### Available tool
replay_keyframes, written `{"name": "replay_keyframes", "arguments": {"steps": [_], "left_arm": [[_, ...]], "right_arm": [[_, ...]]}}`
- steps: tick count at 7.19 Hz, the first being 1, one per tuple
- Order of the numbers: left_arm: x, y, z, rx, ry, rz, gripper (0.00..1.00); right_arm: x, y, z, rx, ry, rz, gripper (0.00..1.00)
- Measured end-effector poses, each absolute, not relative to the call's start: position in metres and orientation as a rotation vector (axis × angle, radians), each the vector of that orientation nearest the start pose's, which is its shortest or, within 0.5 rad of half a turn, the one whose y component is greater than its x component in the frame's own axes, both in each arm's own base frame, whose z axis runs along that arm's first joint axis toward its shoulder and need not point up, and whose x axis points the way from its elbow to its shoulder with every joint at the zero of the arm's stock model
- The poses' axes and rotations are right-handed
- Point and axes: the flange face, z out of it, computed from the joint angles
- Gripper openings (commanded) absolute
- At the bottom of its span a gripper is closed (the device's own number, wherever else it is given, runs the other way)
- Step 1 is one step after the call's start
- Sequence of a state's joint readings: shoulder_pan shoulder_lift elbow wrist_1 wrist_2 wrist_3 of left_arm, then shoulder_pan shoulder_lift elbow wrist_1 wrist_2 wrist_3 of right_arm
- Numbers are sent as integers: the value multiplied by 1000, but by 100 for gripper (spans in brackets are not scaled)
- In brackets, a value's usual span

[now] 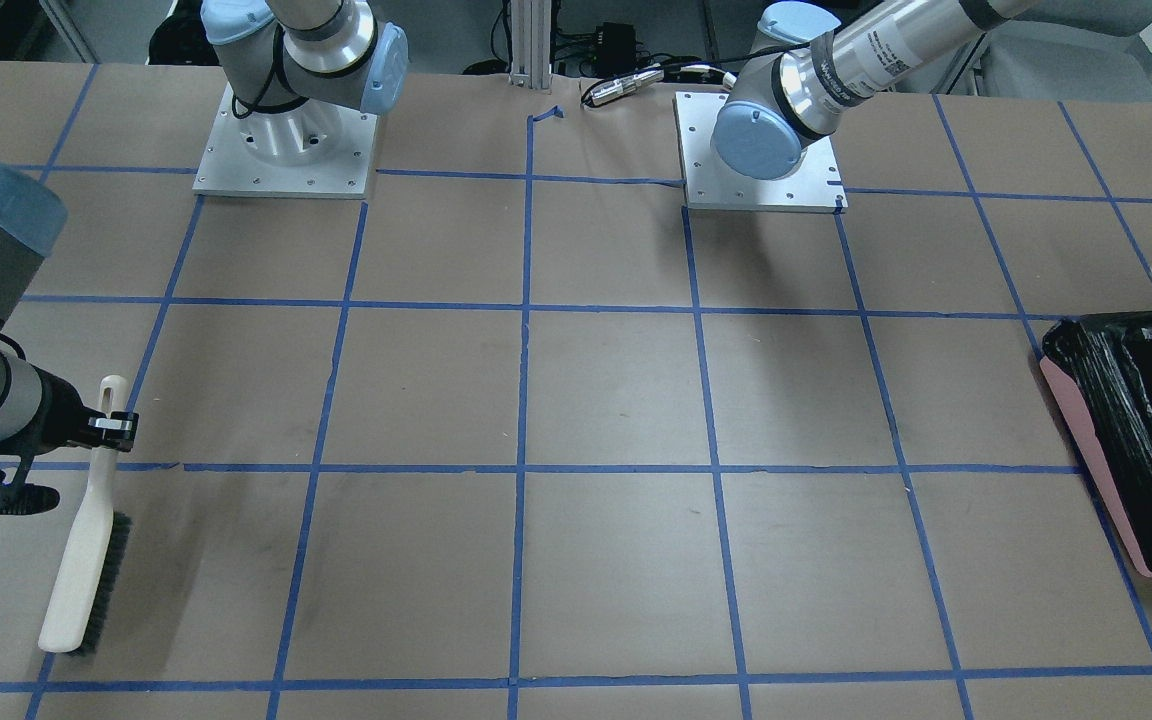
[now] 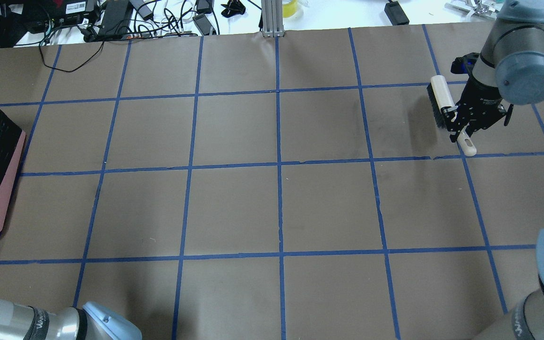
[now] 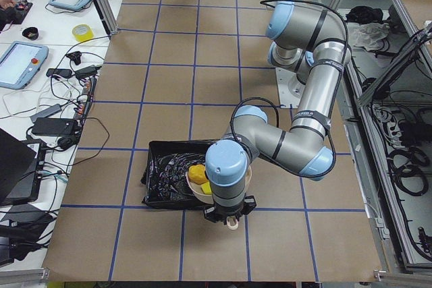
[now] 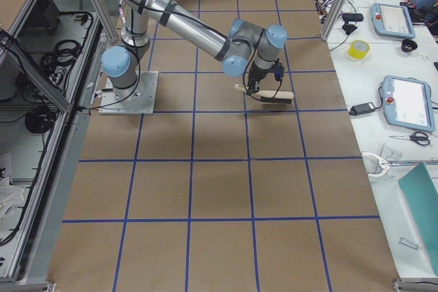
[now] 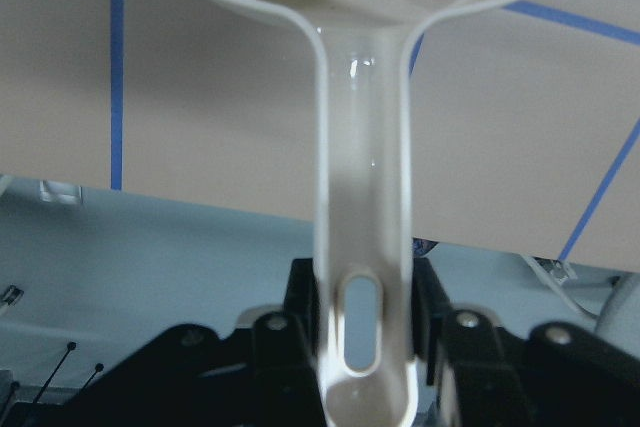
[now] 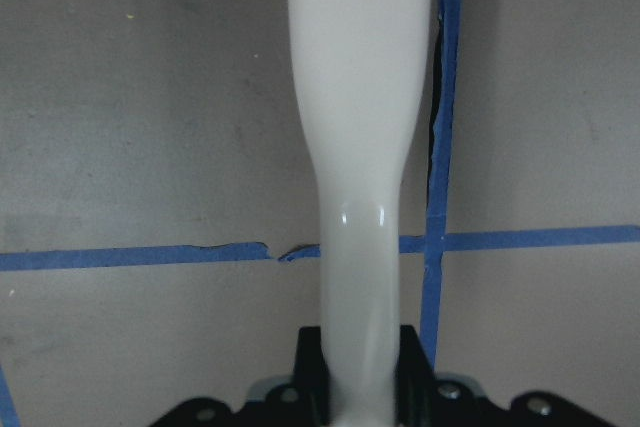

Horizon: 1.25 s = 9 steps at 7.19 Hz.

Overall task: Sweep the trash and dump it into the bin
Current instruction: 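Tilt the dustpan over the bin with left gripper while right lowers brush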

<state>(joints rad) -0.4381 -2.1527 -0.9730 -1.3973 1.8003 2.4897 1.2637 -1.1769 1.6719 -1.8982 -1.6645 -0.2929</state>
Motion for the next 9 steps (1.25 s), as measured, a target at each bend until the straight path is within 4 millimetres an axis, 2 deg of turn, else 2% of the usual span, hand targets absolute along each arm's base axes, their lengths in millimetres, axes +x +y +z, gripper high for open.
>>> {"name": "replay_keyframes", "arguments": {"steps": [1, 2, 5, 6, 8, 9], "left_arm": [[616, -423, 458, 1830, 2320, 471, 0], [604, -438, 465, 1811, 2291, 560, 0], [557, -484, 472, 1756, 2148, 724, 0], [539, -492, 479, 1744, 2099, 774, 0], [518, -499, 492, 1760, 2030, 819, 0], [502, -508, 500, 1776, 1982, 842, 0]], "right_arm": [[-62, -603, 251, -35, 3173, 275, 0], [-64, -605, 249, -53, 3175, 264, 6], [-85, -603, 246, -21, 3166, 264, 8], [-88, -603, 246, -12, 3159, 267, 9], [-88, -600, 245, -10, 3146, 282, 9], [-87, -598, 242, -14, 3140, 291, 14]]}}
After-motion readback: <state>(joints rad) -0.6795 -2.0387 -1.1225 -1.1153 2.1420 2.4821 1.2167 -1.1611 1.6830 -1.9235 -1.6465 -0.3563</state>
